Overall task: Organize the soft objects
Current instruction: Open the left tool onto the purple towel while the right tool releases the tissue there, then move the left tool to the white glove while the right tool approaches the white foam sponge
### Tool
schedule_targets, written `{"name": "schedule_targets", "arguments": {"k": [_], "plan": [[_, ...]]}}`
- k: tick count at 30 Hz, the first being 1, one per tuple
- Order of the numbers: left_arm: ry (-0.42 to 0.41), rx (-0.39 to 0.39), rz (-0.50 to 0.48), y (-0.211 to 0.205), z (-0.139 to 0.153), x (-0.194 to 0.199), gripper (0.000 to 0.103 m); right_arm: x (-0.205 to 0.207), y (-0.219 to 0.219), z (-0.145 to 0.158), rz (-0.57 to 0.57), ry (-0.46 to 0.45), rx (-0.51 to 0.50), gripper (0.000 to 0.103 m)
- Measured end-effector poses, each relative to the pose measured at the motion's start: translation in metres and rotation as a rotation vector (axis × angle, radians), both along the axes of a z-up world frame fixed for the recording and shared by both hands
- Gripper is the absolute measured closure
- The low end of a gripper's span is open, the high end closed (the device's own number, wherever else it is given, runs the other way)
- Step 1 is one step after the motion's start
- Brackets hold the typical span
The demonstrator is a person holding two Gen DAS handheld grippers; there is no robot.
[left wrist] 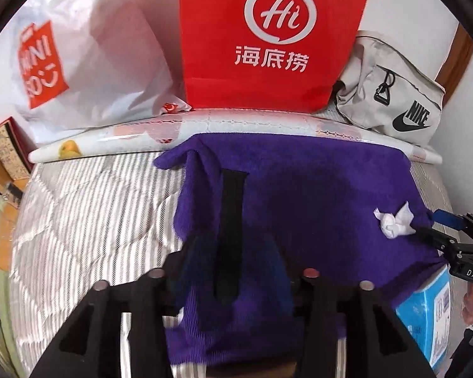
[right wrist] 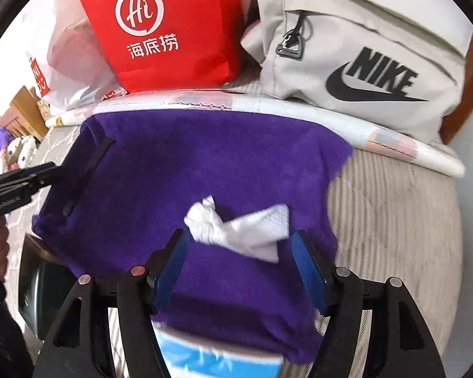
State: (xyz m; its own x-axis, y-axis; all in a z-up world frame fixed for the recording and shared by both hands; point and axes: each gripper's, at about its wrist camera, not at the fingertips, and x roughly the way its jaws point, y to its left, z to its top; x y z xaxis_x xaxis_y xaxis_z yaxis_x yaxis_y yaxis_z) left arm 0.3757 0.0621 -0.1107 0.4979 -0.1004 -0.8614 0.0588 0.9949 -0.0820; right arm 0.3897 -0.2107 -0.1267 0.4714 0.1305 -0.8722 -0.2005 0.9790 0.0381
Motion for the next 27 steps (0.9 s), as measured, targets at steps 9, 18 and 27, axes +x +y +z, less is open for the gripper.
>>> {"name": "schedule_targets", "arguments": {"k": [9, 18, 27], "plan": [[-0.054, 0.016, 0.051, 0.01, 0.036, -0.064, 0.049, -0.056, -0.007, 0.028, 0.011, -0.034, 0.002, 0.029], [-0.135, -0.027, 0.115, 0.024, 0.051, -0.15, 0.049, -0.139, -0.018, 0.042, -0.046, -0.107, 0.061, 0.029], [-0.127, -0.035, 0.095, 0.023, 0.031, -0.219, 0.049, -0.216, -0.03, 0.027, -0.073, -0.097, 0.129, 0.029]]}}
